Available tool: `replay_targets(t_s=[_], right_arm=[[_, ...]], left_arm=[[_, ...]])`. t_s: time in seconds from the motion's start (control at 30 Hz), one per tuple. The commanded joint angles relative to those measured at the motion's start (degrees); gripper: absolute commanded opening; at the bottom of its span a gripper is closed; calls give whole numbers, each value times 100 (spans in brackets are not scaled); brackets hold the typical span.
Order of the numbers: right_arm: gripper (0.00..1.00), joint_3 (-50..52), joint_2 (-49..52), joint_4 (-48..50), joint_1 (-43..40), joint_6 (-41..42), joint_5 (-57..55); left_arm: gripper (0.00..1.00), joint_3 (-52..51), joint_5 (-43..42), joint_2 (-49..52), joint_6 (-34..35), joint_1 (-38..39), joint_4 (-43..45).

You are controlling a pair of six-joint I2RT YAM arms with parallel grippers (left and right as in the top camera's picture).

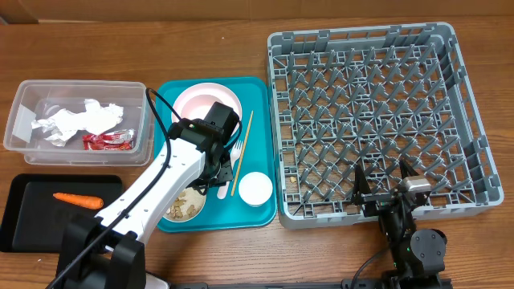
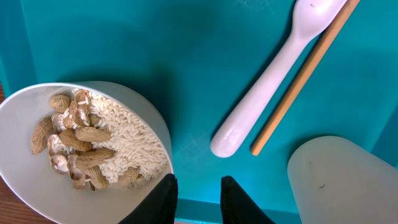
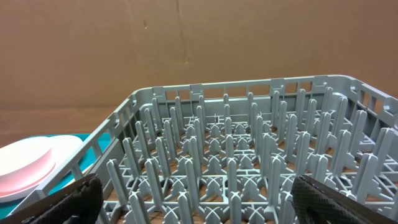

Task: Sort waste into correct bins and load items into the dishwasher
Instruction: 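Reach the left gripper to the white bowl of peanuts and grip its rim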

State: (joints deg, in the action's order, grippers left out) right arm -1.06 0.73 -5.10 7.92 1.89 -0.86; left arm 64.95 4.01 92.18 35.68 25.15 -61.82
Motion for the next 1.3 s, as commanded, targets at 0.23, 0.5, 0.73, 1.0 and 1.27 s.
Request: replay_targets(t_s=[0.23,0.5,0.73,1.0,1.27], right_arm=[[100,61,-44,44,15,-2,-50],[100,61,-44,44,15,-2,-50],[100,61,-44,46,15,-2,-50],[100,61,-44,44,15,-2,-50],[100,61,-44,44,15,-2,-50]], left_arm=[[28,-514,118,-2,57,22,297],[28,-885,219,-2,59,22,494],[31,-1231,197,-2,76,22,879],[20,-1235,197,-2,74,22,898],[4,-1233,201,-2,72,17,898]])
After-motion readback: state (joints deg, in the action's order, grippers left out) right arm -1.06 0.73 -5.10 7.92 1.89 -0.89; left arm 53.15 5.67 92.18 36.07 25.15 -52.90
